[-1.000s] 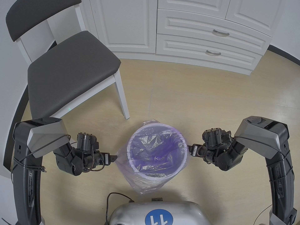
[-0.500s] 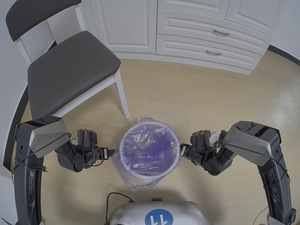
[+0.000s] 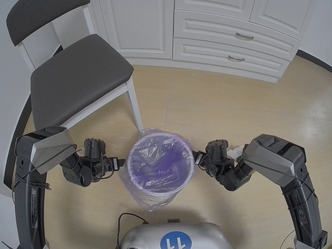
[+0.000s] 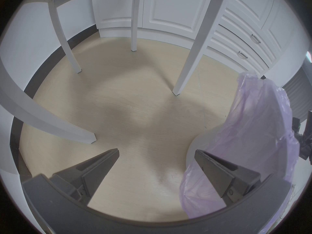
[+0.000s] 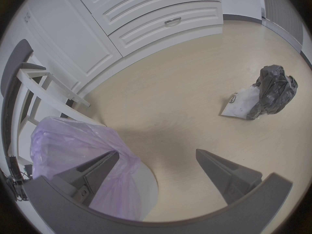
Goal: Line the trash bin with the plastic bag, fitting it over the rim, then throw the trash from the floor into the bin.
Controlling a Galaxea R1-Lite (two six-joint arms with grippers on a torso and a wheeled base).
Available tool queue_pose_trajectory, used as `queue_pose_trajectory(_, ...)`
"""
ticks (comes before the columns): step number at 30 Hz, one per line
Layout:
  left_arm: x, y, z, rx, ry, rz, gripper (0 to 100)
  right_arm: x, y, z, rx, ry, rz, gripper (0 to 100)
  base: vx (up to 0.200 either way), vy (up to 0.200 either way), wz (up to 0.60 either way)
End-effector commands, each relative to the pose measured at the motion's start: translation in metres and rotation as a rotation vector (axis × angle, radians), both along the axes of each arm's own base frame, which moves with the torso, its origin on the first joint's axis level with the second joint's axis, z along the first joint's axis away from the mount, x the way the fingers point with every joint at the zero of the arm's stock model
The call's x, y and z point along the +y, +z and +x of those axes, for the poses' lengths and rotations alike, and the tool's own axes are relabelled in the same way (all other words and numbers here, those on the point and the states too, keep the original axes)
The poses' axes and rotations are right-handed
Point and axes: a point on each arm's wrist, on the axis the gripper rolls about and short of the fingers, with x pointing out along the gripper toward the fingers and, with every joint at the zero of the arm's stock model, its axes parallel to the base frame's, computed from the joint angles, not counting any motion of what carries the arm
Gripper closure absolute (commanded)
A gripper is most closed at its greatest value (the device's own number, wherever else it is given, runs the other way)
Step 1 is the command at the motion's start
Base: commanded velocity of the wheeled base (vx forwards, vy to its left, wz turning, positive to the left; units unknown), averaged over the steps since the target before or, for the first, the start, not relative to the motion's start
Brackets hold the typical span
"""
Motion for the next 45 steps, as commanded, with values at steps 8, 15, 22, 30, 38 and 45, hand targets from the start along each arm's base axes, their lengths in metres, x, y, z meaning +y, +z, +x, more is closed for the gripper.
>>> queue_pose_trajectory(8,0.033,0.053,-0.061,-0.017,-0.281,0.057,0,-0.047,0.076,-0.054,-0.016,0.169,-0.248,0,0.000,0.000,0.00)
queue_pose_trajectory(15,0.050,0.077,-0.069,-0.085,-0.295,0.104,0,-0.030,0.111,-0.113,-0.063,0.302,-0.330,0,0.000,0.000,0.00)
queue_pose_trajectory(22,0.050,0.104,-0.088,-0.144,-0.346,0.075,0,0.033,0.117,-0.126,-0.140,0.377,-0.398,0,0.000,0.000,0.00)
queue_pose_trajectory(30,0.053,0.127,-0.108,-0.235,-0.380,0.055,0,0.095,0.138,-0.127,-0.040,0.557,-0.581,0,0.000,0.000,0.00)
queue_pose_trajectory(38,0.057,0.136,-0.112,-0.316,-0.381,0.056,0,0.139,0.129,-0.111,0.088,0.631,-0.665,0,0.000,0.000,0.00)
queue_pose_trajectory(45,0.057,0.135,-0.112,-0.312,-0.379,0.056,0,0.156,0.096,-0.094,0.200,0.651,-0.720,0,0.000,0.000,0.00)
